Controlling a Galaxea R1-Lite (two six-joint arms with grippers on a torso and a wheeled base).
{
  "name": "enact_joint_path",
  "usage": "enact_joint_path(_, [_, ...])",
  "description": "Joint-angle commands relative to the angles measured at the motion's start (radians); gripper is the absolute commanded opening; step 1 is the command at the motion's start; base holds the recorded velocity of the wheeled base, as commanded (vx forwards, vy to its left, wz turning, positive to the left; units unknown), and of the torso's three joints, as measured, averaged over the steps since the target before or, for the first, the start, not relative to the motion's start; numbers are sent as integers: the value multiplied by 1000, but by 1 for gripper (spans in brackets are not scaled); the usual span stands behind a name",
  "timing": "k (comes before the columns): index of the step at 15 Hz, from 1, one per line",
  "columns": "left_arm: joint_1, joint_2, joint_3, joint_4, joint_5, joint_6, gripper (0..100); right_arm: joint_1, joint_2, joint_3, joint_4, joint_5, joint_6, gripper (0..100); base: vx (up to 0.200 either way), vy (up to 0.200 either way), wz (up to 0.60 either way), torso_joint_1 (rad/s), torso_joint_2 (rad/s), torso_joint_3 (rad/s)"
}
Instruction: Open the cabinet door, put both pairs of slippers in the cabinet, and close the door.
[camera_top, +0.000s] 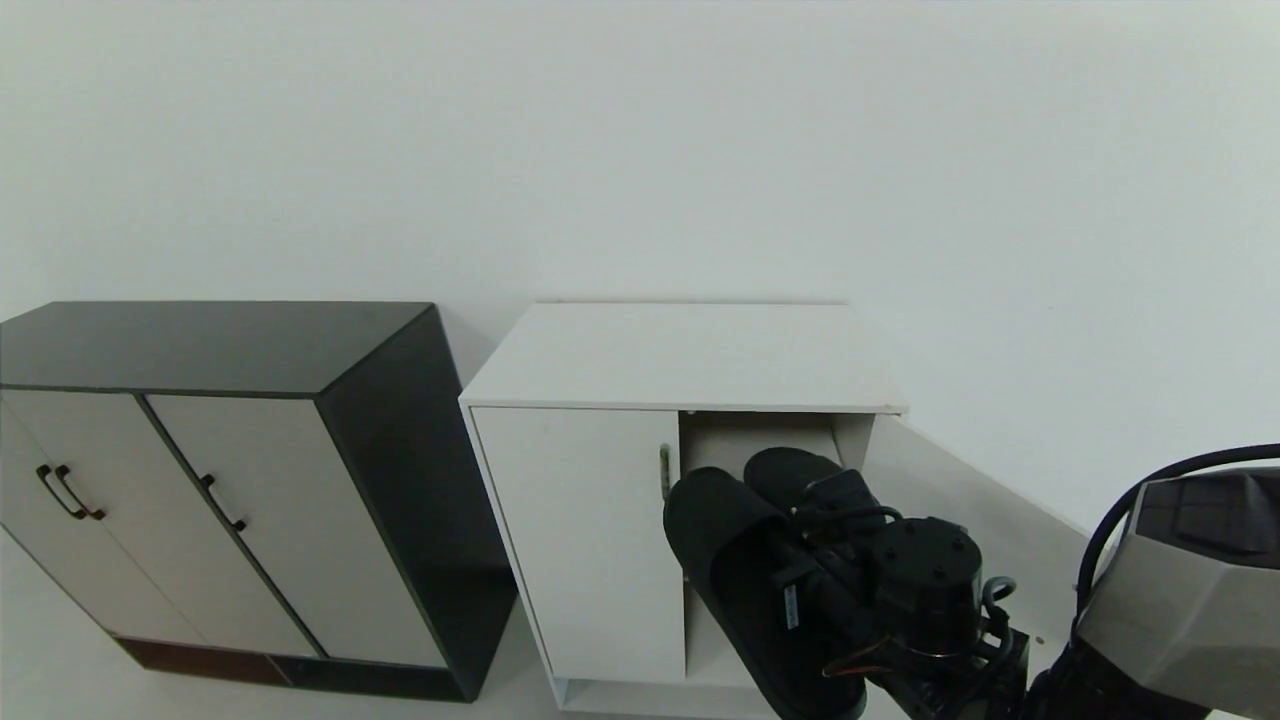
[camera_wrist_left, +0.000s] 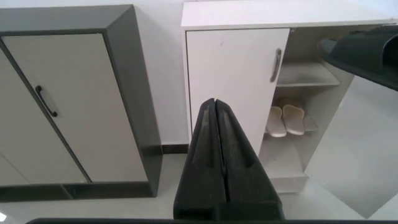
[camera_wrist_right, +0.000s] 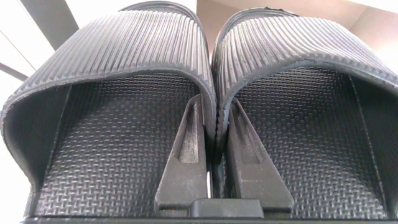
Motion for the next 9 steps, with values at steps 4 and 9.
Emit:
enact_joint_path(4, [0,0,0,0,0,-2,0,-4,33,0,-18,-1,0,0,0,0,0,-206,485,272])
enact_joint_path(9, [0,0,0,0,0,-2,0,-7,41,-1,-20,-1,0,0,0,0,0,-229,545,313])
